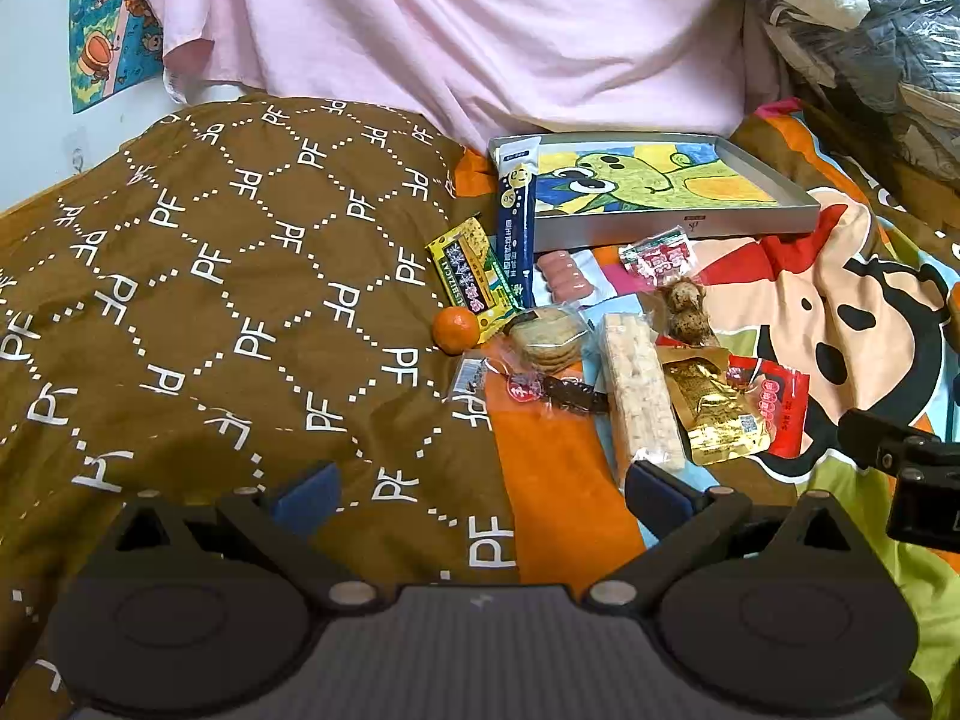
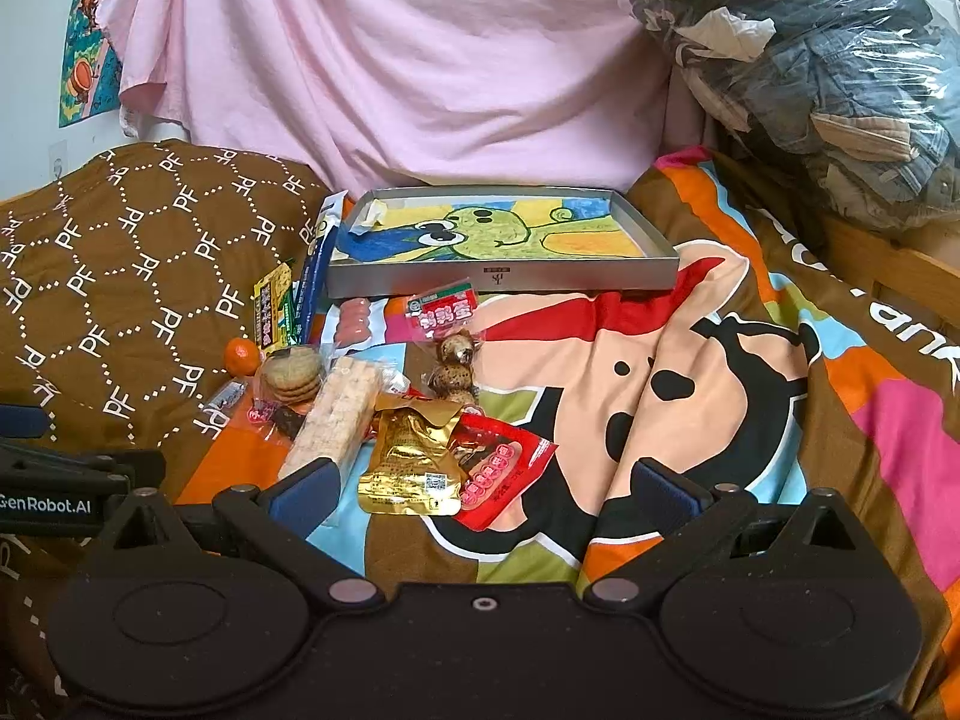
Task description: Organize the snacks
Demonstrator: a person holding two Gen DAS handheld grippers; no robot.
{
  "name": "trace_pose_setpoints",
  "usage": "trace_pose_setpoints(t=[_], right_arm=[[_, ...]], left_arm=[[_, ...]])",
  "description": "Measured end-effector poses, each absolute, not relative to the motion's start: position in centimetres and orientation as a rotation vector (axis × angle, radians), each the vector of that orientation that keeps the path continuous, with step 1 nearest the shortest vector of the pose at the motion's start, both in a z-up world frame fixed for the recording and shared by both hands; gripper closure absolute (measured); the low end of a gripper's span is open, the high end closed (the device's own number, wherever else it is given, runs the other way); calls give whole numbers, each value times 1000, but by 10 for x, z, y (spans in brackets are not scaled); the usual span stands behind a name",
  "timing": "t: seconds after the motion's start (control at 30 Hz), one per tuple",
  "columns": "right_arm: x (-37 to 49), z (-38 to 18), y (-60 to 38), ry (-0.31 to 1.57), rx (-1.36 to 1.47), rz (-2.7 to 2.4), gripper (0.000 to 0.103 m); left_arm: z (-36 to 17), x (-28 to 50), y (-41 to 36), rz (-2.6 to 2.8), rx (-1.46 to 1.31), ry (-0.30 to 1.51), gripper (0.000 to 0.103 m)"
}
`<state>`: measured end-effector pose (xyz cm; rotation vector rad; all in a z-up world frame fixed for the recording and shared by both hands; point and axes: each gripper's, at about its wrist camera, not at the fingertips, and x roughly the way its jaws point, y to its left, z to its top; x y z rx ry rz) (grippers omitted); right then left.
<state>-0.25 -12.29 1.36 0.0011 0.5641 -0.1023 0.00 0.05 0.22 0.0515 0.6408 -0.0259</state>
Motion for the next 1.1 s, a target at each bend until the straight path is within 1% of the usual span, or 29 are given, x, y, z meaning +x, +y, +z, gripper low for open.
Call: trace_pose_setpoints(t=[1.1], right_arm=[[-3, 11, -122, 556, -21, -84, 1]], left_arm=[[-1, 3, 3, -24, 32, 672, 0]])
